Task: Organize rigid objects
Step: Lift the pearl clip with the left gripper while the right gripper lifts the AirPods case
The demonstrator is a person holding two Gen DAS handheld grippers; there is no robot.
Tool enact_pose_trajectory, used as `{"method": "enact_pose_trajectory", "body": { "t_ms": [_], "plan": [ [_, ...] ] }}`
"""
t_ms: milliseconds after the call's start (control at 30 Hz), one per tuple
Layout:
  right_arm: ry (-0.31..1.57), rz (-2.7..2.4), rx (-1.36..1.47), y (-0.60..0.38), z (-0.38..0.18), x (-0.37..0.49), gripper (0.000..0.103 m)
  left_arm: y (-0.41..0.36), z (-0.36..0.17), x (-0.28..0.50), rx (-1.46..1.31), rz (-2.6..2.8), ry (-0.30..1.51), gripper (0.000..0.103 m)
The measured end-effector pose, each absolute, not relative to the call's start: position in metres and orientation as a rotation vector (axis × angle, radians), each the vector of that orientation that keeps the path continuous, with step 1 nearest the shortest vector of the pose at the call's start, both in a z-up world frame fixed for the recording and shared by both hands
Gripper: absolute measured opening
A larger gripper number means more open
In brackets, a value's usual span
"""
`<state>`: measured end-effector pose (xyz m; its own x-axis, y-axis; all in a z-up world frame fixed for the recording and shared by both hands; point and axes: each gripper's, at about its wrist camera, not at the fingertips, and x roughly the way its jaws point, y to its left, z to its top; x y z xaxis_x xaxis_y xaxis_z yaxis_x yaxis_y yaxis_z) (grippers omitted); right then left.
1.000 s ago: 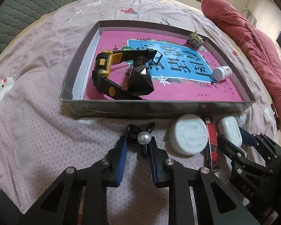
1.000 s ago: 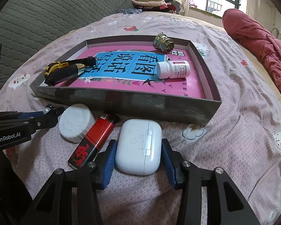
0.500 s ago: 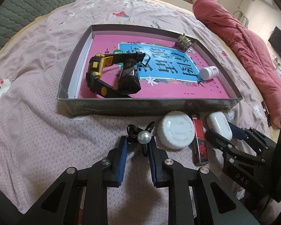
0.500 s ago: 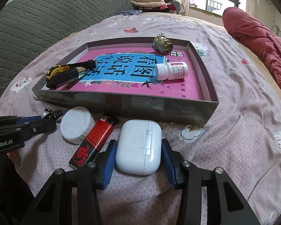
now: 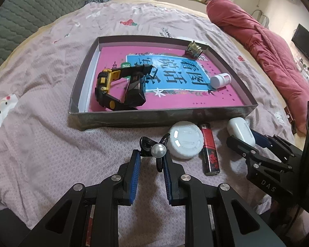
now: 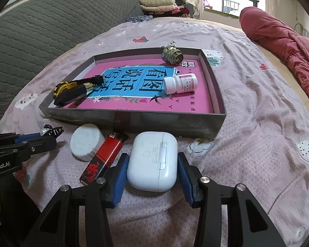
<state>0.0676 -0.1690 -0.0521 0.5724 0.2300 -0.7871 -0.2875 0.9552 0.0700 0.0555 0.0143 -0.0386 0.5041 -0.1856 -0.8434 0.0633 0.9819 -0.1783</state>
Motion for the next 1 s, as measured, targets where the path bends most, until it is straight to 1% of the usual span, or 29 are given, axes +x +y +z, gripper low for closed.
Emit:
{"method": "enact_pose_trajectory", "body": {
  "t_ms": [1000],
  "plan": [
    [0.742, 0.361, -0.076, -0.165, -0.002, 0.037, 0.047, 0.008, 0.009, 0.039, -0.092, -0.166, 0.921, 0.022]
  ]
}}
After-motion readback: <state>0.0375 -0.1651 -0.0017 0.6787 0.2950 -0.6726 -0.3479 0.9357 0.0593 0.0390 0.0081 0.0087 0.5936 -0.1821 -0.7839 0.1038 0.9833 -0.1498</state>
